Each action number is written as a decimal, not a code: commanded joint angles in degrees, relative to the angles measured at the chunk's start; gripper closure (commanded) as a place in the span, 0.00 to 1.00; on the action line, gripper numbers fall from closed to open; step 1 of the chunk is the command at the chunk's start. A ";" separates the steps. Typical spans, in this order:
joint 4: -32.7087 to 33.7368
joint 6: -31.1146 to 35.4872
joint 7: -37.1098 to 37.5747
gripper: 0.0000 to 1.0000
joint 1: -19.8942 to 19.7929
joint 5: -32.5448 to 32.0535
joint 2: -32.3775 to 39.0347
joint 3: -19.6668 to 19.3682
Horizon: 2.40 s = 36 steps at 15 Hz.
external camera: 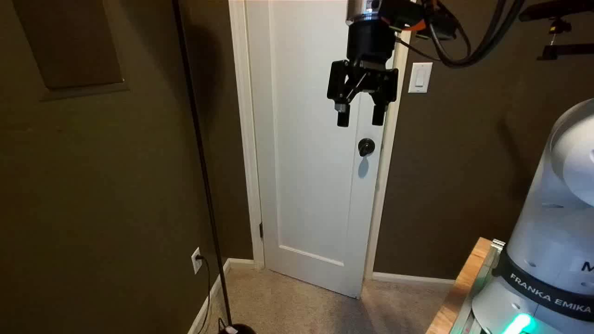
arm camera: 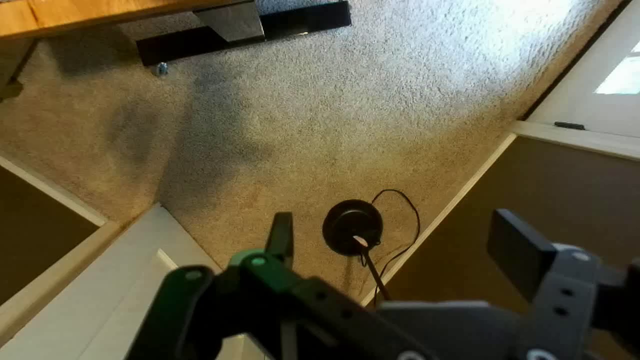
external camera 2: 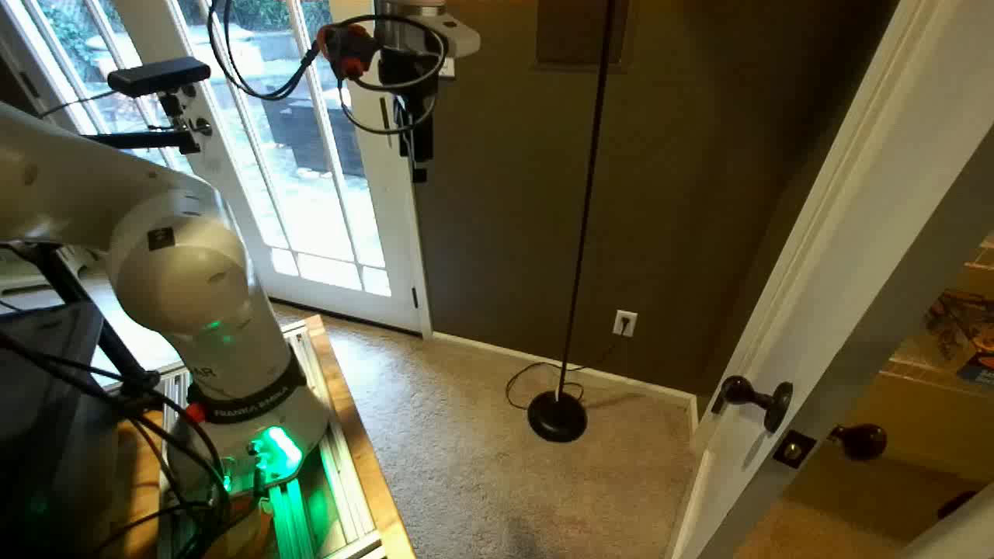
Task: Close the door
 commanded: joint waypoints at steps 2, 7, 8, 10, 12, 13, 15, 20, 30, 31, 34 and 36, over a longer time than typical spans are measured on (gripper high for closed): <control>0.12 -0.20 -0.35 0.00 -0.63 0.31 -0.02 0.47; 0.12 -0.20 -0.35 0.00 -0.63 0.31 -0.02 0.47; 0.12 -0.20 -0.35 0.00 -0.63 0.31 -0.02 0.47; 0.12 -0.20 -0.35 0.00 -0.63 0.31 -0.02 0.47; -0.29 -0.04 0.64 0.00 -2.06 -1.62 -0.20 0.71; -0.37 -0.51 0.45 0.00 -2.75 -2.71 -0.16 0.35; -1.14 0.08 0.28 0.00 -6.24 -7.23 0.02 -0.80; -3.04 8.41 1.40 0.00 -15.28 -22.11 3.70 -2.76; -0.66 45.21 30.40 0.70 -31.25 -42.68 19.77 3.08; 0.03 47.57 34.67 0.76 -33.06 -45.24 21.26 4.02; 2.02 52.73 47.00 0.96 -43.77 -53.76 24.15 10.95; 3.43 53.27 54.99 1.00 -50.67 -58.33 25.01 15.85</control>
